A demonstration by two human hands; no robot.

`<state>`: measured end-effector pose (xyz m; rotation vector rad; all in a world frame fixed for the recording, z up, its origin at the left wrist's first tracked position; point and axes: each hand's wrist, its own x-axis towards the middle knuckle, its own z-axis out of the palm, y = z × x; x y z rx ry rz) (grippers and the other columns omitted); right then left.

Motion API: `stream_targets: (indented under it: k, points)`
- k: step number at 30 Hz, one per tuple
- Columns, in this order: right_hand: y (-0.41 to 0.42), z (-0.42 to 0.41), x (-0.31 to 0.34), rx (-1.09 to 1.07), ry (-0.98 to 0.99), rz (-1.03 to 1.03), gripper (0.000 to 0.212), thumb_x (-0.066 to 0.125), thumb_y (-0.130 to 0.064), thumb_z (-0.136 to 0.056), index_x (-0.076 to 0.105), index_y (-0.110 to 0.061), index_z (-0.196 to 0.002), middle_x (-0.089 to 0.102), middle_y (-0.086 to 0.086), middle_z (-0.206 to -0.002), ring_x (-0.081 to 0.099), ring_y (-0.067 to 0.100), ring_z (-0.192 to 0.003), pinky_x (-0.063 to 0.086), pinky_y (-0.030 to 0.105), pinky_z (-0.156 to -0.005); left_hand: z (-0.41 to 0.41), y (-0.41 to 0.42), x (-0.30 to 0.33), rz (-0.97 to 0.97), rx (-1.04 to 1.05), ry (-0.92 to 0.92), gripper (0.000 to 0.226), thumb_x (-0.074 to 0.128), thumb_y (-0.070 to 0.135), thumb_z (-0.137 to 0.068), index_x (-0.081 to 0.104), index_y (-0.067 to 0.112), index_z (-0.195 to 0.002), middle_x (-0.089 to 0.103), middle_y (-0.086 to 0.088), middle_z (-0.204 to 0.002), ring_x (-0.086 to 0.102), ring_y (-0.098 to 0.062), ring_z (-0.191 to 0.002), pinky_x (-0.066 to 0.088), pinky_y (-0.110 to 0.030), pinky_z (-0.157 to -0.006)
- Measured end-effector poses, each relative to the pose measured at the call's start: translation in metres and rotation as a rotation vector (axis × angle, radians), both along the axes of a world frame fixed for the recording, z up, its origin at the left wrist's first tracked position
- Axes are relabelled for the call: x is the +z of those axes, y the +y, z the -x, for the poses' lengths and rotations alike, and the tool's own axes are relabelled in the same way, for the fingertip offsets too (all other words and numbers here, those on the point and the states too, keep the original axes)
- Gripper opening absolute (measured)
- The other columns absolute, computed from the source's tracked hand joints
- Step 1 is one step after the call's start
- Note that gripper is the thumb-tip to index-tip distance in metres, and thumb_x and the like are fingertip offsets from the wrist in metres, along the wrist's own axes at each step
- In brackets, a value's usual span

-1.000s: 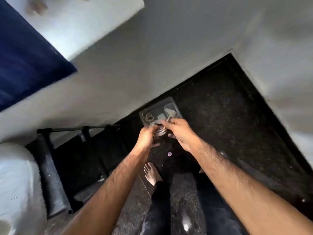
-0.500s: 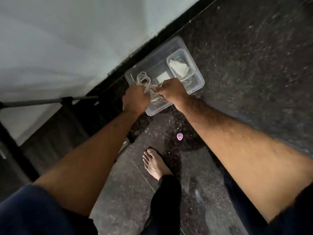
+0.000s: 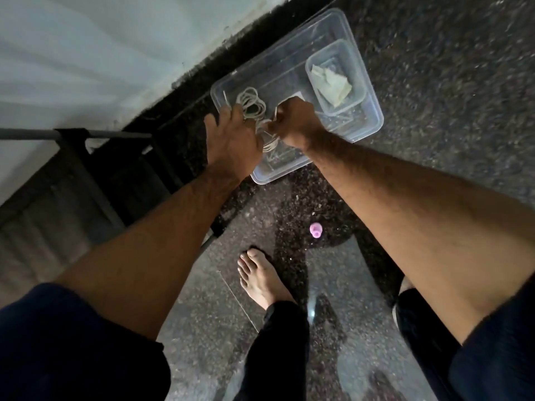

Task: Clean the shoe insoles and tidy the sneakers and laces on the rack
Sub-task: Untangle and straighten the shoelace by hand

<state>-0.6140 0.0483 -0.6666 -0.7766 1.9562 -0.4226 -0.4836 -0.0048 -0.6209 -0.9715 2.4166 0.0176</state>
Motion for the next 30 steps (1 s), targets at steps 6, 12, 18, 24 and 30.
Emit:
stream_targets:
  k: [6, 12, 18, 24, 30]
  points:
    - [-0.003, -0.005, 0.000, -0.038, 0.008, 0.038, 0.025, 0.078, -0.029, -0.088, 0.064, -0.012, -0.099, 0.066, 0.005, -0.102, 0.056, 0.015, -0.090, 0.037, 0.022, -0.068, -0.003, 0.003, -0.004, -0.008, 0.023, 0.012, 0.044, 0.040, 0.038, -0.102, 0.061, 0.007, -0.125, 0.047, -0.017, -0.147, 0.043, -0.035, -0.130, 0.033, -0.052, -0.105]
    - [0.000, -0.009, 0.010, -0.029, 0.016, 0.114, 0.020, 0.076, -0.020, -0.089, 0.063, -0.016, -0.103, 0.061, -0.001, -0.102, 0.050, 0.009, -0.088, 0.030, 0.007, -0.049, -0.010, -0.004, -0.005, 0.032, -0.025, -0.007, 0.046, 0.048, 0.039, -0.099, 0.055, 0.006, -0.131, 0.047, -0.016, -0.138, 0.043, -0.034, -0.126, 0.035, -0.051, -0.102]
    - [0.002, -0.011, 0.013, -0.067, -0.032, 0.149, 0.037, 0.082, -0.011, -0.079, 0.047, -0.020, -0.086, 0.058, 0.001, -0.101, 0.053, 0.014, -0.091, 0.029, 0.007, -0.053, -0.013, -0.002, -0.001, 0.043, 0.063, 0.057, 0.057, 0.055, 0.047, -0.096, 0.047, 0.005, -0.134, 0.048, -0.018, -0.138, 0.047, -0.035, -0.122, 0.037, -0.049, -0.098]
    - [0.027, -0.001, 0.028, -0.124, -0.088, 0.139, 0.038, 0.081, -0.004, -0.080, 0.050, -0.013, -0.100, 0.061, 0.002, -0.103, 0.059, 0.015, -0.093, 0.045, 0.008, -0.062, -0.023, 0.013, 0.018, 0.004, 0.174, 0.157, 0.053, 0.064, 0.036, -0.093, 0.045, 0.010, -0.135, 0.050, -0.015, -0.135, 0.050, -0.035, -0.122, 0.039, -0.050, -0.095]
    - [0.083, -0.014, 0.063, -0.114, -0.038, 0.236, 0.018, 0.055, 0.006, -0.090, 0.059, -0.012, -0.091, 0.062, -0.007, -0.085, 0.059, 0.002, -0.079, 0.048, 0.021, -0.066, -0.042, 0.060, 0.052, -0.070, 0.211, 0.232, 0.043, 0.061, 0.028, -0.090, 0.049, 0.017, -0.130, 0.050, -0.010, -0.130, 0.049, -0.032, -0.117, 0.039, -0.049, -0.090]
